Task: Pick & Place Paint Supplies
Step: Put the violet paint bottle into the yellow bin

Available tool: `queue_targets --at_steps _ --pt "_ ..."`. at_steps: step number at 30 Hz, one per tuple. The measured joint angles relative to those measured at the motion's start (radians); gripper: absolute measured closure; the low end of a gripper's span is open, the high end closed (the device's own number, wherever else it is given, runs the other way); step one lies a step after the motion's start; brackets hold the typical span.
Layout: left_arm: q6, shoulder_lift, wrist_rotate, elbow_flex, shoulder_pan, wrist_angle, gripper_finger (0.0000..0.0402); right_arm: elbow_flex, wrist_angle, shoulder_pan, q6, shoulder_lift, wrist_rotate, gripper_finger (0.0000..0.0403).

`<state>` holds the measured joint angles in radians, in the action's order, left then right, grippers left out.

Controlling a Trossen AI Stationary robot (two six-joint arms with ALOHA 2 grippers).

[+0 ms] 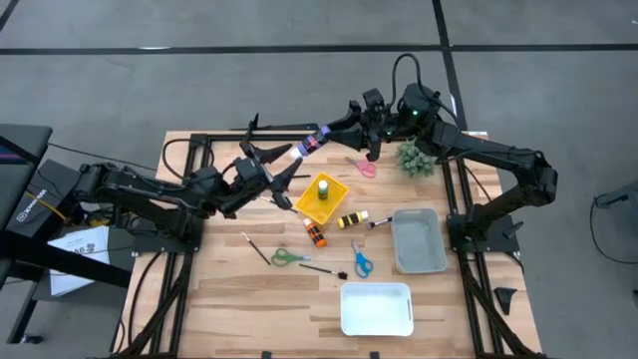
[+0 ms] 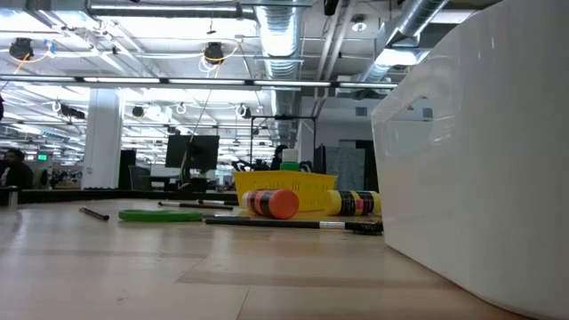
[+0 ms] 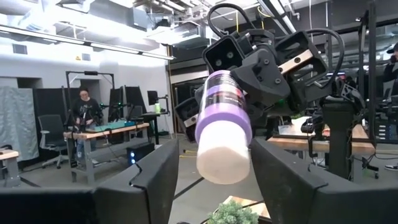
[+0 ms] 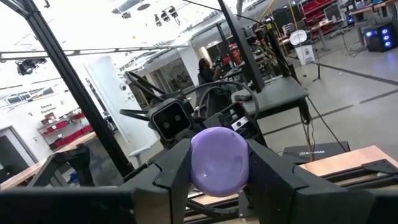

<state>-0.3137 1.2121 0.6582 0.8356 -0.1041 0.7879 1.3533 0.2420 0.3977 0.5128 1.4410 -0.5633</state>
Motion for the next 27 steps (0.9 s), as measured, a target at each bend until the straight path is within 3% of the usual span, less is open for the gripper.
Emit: queue_targets --at_steps 15,27 --pt "0.020 0.000 -0.038 0.000 0.012 0.014 0.0257 0.000 -0.001 -0.003 -0.018 0.007 -0.009 0.0271" --pt "0.062 0.000 -0.062 0.001 0.012 0.015 0.0266 -0.001 0.020 -0.004 -0.011 0.008 -0.015 0.0271"
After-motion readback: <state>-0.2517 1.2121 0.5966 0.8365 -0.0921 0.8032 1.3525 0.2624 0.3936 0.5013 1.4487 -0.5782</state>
